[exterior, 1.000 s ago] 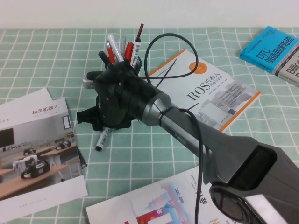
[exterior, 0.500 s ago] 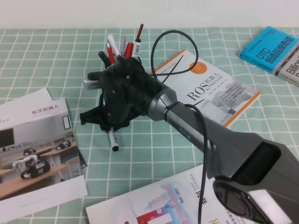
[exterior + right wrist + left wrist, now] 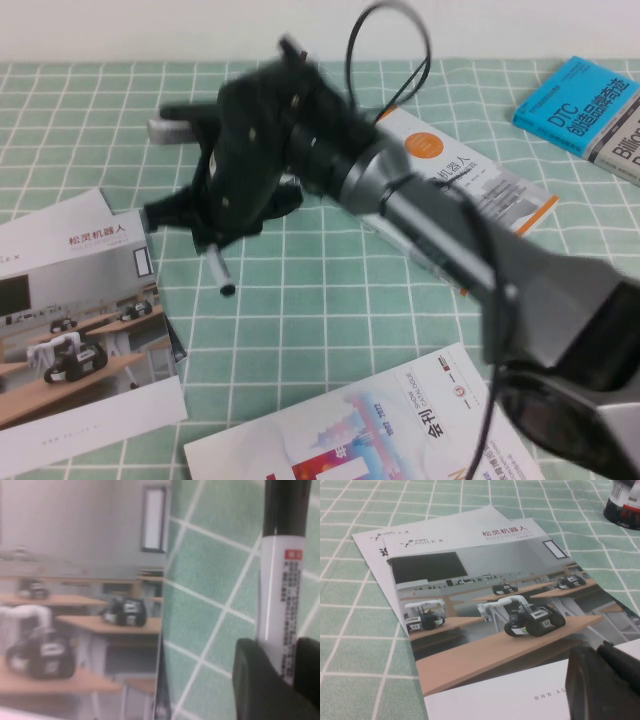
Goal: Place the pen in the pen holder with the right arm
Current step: Place the pen onto the pen holder
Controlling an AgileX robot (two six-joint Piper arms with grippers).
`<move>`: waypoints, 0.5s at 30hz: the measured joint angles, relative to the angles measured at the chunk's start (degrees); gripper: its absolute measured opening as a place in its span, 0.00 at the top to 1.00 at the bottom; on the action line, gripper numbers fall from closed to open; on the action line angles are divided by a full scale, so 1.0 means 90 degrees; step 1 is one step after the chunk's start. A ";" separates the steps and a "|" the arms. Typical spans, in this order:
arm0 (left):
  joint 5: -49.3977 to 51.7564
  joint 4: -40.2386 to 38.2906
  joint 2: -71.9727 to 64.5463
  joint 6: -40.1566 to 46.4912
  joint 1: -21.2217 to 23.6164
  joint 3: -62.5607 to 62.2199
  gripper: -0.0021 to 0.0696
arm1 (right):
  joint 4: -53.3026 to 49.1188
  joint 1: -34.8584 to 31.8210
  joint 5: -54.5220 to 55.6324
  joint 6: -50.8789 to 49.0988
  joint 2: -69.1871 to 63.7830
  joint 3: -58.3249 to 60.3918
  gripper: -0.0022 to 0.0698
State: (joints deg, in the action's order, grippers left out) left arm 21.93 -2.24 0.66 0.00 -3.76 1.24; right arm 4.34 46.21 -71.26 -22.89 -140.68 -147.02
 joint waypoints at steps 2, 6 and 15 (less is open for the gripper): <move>0.0000 0.0000 0.0000 0.0000 0.0000 0.0000 0.98 | -0.0043 0.0000 -0.0014 0.0108 0.0308 0.0175 0.81; 0.0000 0.0000 0.0000 0.0000 0.0000 0.0000 0.98 | -0.0322 0.0000 -0.0014 0.0403 0.1024 0.0706 0.81; 0.0000 0.0000 0.0000 0.0000 0.0000 0.0000 0.98 | -0.1093 -0.0002 0.0662 0.0680 0.3027 0.3027 0.81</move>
State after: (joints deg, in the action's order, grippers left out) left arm 21.93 -2.24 0.66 0.00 -3.76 1.24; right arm -5.50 46.19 -65.31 -16.77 -113.43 -119.77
